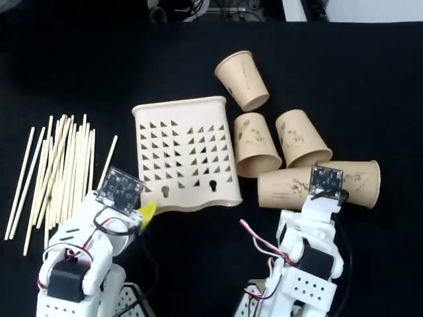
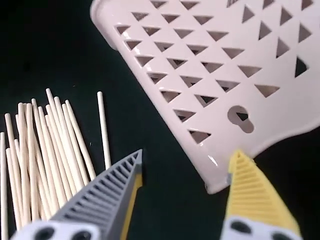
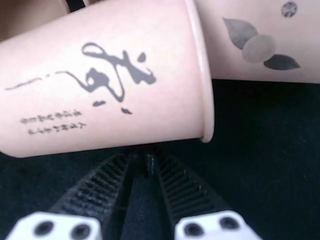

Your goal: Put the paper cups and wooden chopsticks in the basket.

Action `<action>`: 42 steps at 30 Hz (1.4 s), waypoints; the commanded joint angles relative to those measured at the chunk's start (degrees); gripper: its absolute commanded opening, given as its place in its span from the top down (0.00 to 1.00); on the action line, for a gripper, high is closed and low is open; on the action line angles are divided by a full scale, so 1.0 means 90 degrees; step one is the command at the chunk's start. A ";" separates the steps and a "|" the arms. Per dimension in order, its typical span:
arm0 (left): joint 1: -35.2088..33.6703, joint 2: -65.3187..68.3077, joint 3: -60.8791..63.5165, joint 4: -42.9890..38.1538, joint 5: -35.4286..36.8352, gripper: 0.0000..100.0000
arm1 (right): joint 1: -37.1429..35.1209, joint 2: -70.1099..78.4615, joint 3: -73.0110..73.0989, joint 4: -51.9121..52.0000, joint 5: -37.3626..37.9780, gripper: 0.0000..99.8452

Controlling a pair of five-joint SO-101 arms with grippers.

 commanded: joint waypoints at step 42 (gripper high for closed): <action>0.0142 0.0020 0.1949 -0.1426 -0.0586 0.94 | 0.0098 -0.0024 -0.0005 0.0029 -0.0020 0.99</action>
